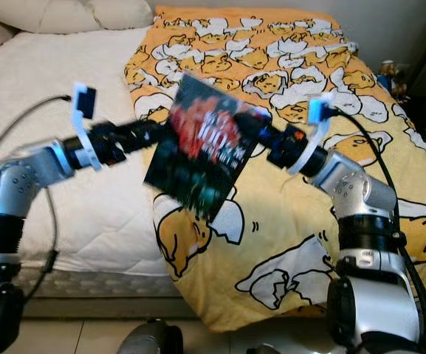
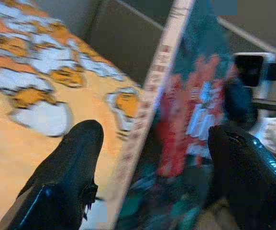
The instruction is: Clean up the room
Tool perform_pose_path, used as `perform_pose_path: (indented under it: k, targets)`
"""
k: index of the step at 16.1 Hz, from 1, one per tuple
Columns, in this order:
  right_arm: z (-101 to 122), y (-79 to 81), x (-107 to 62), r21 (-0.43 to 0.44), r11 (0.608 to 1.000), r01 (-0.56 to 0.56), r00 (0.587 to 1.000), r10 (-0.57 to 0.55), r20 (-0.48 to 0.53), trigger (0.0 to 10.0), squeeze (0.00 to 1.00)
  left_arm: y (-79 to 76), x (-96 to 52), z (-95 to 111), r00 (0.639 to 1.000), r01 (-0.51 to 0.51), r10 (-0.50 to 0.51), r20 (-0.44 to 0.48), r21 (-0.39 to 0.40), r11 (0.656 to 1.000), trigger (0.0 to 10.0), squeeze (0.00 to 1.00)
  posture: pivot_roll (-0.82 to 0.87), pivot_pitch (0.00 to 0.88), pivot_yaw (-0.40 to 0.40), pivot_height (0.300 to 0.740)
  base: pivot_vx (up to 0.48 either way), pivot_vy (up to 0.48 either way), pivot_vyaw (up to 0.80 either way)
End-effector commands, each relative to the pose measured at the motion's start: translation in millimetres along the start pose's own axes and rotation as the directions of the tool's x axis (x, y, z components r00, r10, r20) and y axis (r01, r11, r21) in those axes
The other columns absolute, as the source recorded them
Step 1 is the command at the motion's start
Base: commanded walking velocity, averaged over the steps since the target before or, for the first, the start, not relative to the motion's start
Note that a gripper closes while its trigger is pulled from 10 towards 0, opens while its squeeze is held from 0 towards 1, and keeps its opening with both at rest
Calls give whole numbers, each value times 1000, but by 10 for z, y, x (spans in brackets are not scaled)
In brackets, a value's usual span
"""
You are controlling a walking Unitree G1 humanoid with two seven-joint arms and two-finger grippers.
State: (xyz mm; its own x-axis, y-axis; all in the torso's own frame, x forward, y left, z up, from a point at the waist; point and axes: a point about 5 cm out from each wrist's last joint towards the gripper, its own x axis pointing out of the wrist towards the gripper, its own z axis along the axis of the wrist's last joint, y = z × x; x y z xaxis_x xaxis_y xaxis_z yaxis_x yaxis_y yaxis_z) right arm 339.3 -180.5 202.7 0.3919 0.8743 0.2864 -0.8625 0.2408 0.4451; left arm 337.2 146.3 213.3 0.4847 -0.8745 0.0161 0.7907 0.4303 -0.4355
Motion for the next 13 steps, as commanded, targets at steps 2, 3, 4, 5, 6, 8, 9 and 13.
perform_pose_path:
  k: [2,3,4,5,6,8,9,13]
  targets:
    - [82,97,42,-39,998,-58,998,58,-7,0,0,-62,63,-77,997,70,-71,-29,-31,997,10000,0,36,0,56,740,0,0,0]
    - [73,103,41,-42,998,-51,999,50,-20,0,0,-87,95,-107,994,108,-109,-17,-52,993,0,0,31,0,53,740,0,0,0]
    - [74,105,38,-42,998,-47,999,47,-21,0,0,-89,100,-108,993,113,-114,-11,-51,992,0,0,30,0,53,740,0,0,0]
    - [84,107,35,-40,998,-46,999,45,-17,0,0,-92,100,-115,993,116,-117,-9,-36,993,0,0,28,0,51,740,0,0,0]
    - [103,114,38,-37,998,-48,999,48,-8,0,0,-89,100,-120,994,109,-109,-5,-14,994,0,0,29,0,50,740,0,0,0]
    - [134,124,39,-35,998,-51,999,51,7,0,0,-88,97,-133,994,106,-106,-3,27,994,0,0,29,0,47,740,0,0,0]
    - [146,133,38,-33,998,-57,998,57,12,0,0,-89,92,-150,994,107,-107,-5,45,993,0,0,28,0,46,740,0,0,0]
    - [170,136,38,-26,998,-63,998,64,28,0,0,-77,79,-211,994,106,-106,-17,51,993,0,0,26,0,43,740,0,0,0]
